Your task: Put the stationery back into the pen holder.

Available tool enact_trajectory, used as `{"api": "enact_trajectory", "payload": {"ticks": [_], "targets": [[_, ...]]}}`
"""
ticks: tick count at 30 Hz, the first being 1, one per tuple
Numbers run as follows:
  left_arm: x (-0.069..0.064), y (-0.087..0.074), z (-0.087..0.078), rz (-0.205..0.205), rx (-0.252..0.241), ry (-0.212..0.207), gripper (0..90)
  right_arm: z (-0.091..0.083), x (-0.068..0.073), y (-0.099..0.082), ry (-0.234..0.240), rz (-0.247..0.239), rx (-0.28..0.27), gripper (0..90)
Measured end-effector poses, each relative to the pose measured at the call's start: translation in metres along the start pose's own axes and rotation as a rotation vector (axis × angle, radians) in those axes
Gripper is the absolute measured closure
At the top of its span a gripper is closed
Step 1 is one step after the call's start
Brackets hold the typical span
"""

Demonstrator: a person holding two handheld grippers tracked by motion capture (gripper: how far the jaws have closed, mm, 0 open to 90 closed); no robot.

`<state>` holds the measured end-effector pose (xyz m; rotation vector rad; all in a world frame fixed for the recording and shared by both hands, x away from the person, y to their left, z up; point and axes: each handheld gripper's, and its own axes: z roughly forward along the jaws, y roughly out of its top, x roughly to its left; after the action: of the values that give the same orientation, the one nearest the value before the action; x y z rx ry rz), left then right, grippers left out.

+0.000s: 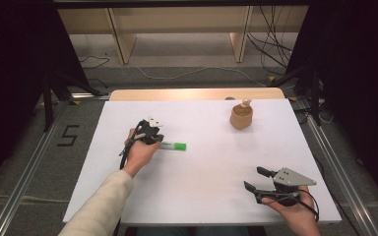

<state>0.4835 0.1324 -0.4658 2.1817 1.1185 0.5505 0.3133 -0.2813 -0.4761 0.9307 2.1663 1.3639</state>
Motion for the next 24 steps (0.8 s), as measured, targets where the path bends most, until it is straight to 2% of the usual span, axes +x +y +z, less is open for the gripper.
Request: {"api": "enact_trajectory", "payload": {"ticks": [2, 4, 8, 16, 19, 24], "targets": [[0.004, 0.006, 0.011, 0.006, 0.031, 0.026, 89.8, 0.0, 0.0, 0.0, -0.001, 0.0, 0.005, 29.0], [0.005, 0.007, 0.014, 0.012, 0.042, 0.036, 89.8, 0.0, 0.0, 0.0, 0.004, 0.0, 0.001, 29.0], [0.009, 0.009, 0.024, -0.004, 0.081, 0.038, 89.8, 0.0, 0.001, 0.0, 0.0, -0.003, 0.006, 29.0], [0.011, 0.009, 0.028, 0.01, 0.106, 0.046, 89.8, 0.001, 0.001, 0.0, 0.002, 0.003, 0.006, 29.0], [0.013, 0.008, 0.03, 0.001, 0.114, 0.042, 89.8, 0.0, 0.001, 0.0, 0.002, 0.003, 0.006, 29.0], [0.012, 0.008, 0.028, 0.032, 0.137, 0.041, 89.8, 0.001, 0.0, 0.0, 0.003, 0.0, 0.003, 29.0]]}}
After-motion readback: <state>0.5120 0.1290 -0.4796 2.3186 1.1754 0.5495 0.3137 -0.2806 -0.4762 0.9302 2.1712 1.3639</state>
